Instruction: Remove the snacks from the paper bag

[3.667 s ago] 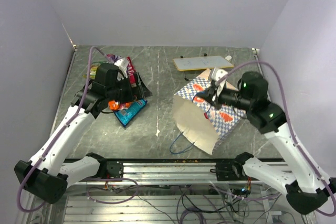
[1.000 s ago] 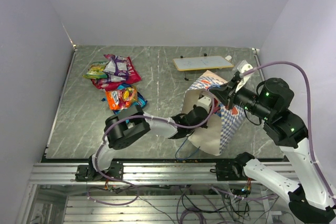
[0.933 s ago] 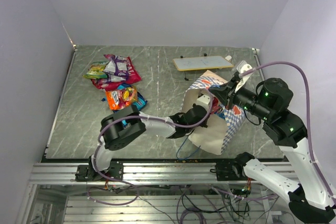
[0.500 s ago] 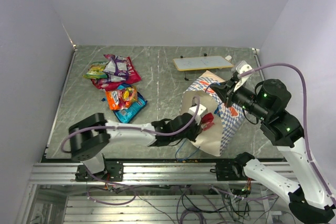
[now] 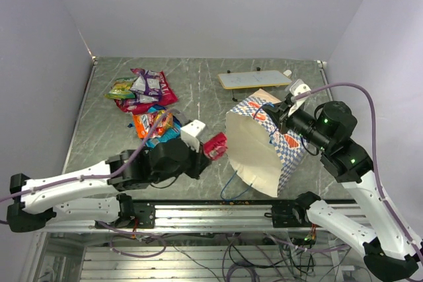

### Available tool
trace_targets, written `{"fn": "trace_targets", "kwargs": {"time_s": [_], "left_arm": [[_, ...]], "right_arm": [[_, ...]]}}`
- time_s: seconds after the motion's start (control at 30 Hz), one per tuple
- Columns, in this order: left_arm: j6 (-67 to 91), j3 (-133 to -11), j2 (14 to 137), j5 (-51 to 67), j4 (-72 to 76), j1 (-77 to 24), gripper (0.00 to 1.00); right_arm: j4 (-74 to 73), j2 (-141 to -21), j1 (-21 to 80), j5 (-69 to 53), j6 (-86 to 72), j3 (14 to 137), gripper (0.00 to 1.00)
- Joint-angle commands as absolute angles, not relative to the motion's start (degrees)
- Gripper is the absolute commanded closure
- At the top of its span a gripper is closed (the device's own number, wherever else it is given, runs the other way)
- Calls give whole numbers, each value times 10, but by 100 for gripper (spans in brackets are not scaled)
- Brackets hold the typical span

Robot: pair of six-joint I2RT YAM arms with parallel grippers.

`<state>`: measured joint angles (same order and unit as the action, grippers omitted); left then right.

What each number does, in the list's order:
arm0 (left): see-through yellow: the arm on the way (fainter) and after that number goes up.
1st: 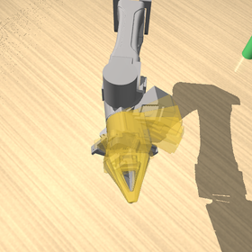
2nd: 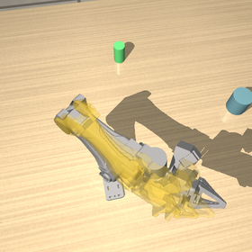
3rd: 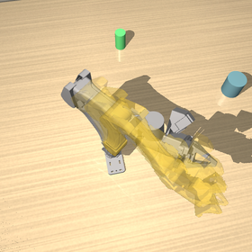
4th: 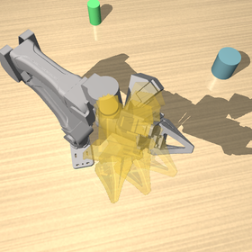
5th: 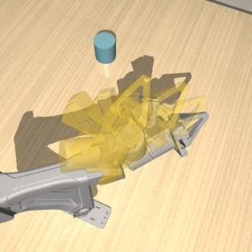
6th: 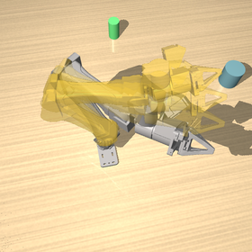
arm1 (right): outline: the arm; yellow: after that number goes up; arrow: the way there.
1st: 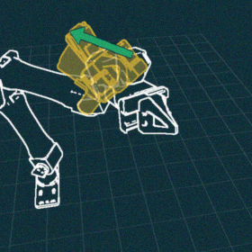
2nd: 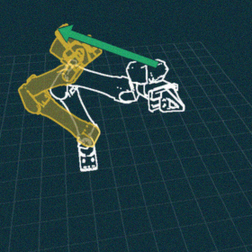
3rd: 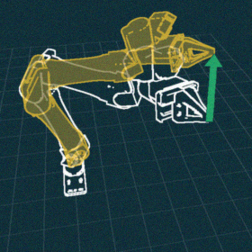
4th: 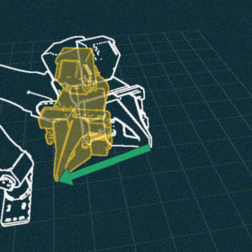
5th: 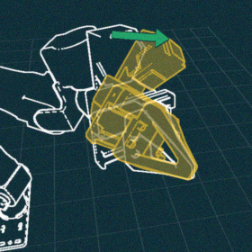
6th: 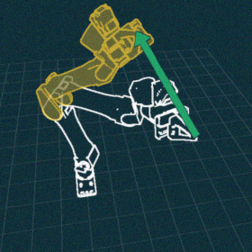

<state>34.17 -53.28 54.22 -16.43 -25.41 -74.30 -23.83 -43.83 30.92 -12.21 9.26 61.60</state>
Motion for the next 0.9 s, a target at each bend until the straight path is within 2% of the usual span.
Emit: {"fn": "trace_targets", "kwargs": {"time_s": [0.0,0.13,0.33,0.53,0.67,0.87], "left_arm": [[416,-584,521,-305,-454,-742,93],[431,-614,536,-378,-500,-690,93],[347,-650,626,-258,-469,-413,93],[286,-770,820,-209,-470,-227,93],[283,-854,939,-180,-509,-167,93],[283,-860,977,-162,-492,-142,93]], "right_arm": [[-216,-430,309,-111,112,611,100],[-216,-429,309,-106,116,612,100],[-214,-428,309,-107,108,616,100],[-223,-421,310,-107,93,620,100],[-226,-415,309,-109,89,620,100],[-242,-418,309,-115,97,633,100]]}}
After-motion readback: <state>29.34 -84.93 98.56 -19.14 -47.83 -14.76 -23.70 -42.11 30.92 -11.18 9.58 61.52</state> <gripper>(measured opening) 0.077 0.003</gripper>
